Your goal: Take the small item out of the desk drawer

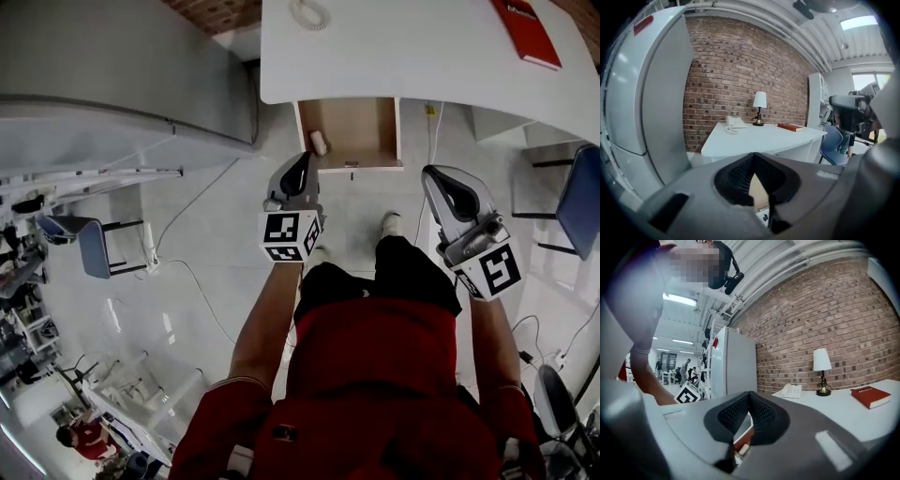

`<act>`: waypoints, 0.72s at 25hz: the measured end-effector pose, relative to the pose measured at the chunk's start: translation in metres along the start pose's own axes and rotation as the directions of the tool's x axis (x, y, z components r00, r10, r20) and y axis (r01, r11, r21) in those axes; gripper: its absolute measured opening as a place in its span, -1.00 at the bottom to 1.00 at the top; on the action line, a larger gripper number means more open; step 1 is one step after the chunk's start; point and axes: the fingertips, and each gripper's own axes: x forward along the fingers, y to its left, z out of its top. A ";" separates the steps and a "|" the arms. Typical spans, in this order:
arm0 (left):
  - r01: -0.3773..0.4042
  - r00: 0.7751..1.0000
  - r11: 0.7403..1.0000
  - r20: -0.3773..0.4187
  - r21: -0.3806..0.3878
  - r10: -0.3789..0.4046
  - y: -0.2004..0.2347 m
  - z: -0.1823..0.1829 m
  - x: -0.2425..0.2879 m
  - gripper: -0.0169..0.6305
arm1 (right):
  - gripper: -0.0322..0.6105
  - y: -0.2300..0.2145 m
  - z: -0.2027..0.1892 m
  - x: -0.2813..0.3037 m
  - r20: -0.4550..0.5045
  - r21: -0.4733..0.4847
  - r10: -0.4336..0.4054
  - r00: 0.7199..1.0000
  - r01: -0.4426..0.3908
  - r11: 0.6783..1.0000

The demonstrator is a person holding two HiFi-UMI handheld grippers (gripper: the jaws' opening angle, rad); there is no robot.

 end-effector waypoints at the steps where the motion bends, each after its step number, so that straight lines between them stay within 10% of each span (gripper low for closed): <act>1: -0.020 1.000 1.000 -0.015 -0.001 0.020 0.000 -0.005 0.010 -0.93 | -0.86 -0.008 -0.003 0.000 -0.006 0.001 0.023 1.000 -0.023 1.000; 18: -0.210 0.898 0.978 -0.392 0.020 0.200 0.047 -0.140 0.111 -0.68 | -0.86 -0.055 -0.064 -0.001 -0.073 0.105 0.131 0.989 -0.123 0.987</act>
